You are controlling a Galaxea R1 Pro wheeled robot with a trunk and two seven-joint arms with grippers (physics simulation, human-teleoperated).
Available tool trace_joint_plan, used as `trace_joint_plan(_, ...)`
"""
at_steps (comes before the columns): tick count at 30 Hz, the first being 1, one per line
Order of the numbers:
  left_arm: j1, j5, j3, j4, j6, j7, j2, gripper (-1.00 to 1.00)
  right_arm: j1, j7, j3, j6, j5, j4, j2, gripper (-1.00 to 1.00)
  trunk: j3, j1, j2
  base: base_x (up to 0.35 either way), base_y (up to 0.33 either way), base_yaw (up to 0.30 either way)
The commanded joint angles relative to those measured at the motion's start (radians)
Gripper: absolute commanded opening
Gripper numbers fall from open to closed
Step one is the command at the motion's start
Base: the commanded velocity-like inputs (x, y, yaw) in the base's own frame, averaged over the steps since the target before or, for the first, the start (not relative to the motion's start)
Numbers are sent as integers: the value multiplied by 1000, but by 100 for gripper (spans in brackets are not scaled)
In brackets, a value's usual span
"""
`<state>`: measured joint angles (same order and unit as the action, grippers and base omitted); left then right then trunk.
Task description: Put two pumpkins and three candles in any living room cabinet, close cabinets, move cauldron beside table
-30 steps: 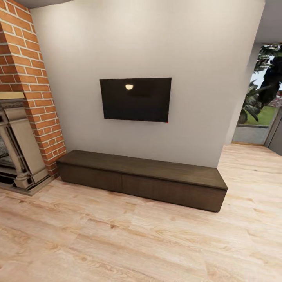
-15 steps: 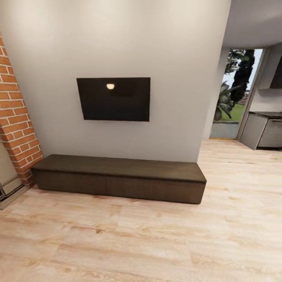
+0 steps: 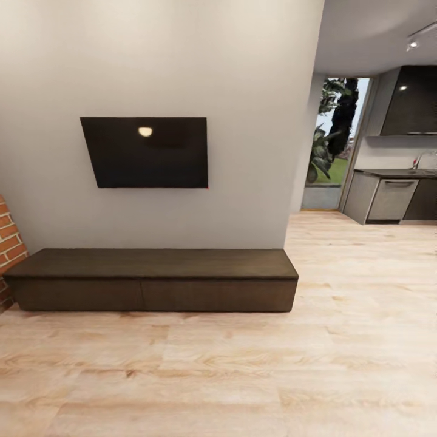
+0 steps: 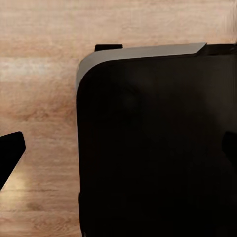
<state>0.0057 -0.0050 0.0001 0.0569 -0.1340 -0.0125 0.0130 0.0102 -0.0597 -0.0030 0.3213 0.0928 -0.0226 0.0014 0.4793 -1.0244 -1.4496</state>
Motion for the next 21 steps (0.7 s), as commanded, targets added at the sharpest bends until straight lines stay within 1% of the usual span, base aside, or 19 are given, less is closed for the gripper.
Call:
trace_joint_plan(1, 0, -1, 0, 3, -3, -1, 0, 100, 1, -6, 0, 4, 10, 1, 0, 100, 1, -1, 0, 307, -55, -41)
trace_joint_plan(4, 0, -1, 0, 22, -8, -1, -1, 100, 1, -5, 0, 4, 10, 1, -1, 100, 1, -1, 0, 314, -66, -18)
trace_joint_plan(12, 0, -1, -2, 38, -12, 0, 1, 100, 1, -5, 0, 4, 9, 1, 0, 100, 1, -1, 0, 291, -43, -3)
trace_joint_plan(14, 0, -1, -2, 41, -14, -1, 1, 100, 1, -5, 0, 4, 9, 1, 0, 100, 1, -1, 0, 97, -5, 0)
trace_joint_plan(18, 0, -1, -1, 43, -47, -1, 2, 100, 1, -6, 0, 3, 9, 1, 0, 100, 1, -1, 0, 28, -2, 0)
trace_joint_plan(21, 0, -1, 0, 51, -59, -1, 1, 100, 1, 1, 0, -6, 9, 3, 0, 100, 1, -1, 0, 6, 0, 0)
